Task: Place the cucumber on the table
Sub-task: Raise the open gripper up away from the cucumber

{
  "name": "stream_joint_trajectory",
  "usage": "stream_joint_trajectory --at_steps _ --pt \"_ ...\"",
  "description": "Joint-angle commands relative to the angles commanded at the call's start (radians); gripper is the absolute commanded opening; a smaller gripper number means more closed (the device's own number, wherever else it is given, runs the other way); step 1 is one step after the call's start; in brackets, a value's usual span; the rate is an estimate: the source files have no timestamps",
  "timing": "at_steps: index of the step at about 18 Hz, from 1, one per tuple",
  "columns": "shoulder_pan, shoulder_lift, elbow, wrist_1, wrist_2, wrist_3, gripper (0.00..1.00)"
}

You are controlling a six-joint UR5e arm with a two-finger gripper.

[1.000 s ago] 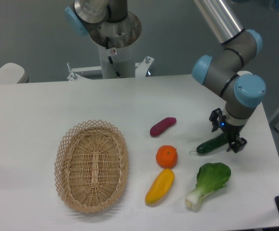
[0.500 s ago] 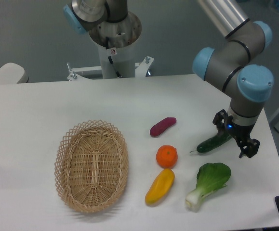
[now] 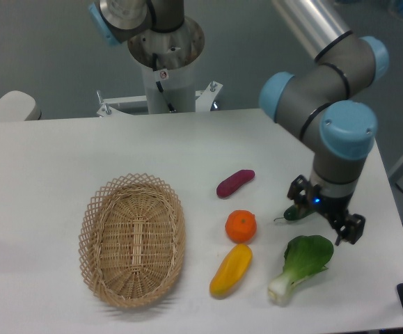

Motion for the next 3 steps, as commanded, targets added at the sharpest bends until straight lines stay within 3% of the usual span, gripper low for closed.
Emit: stream_joint_trajectory --at_steps 3 --pt "-0.003 0.005 0.000 -0.002 0.000 0.000 1.00"
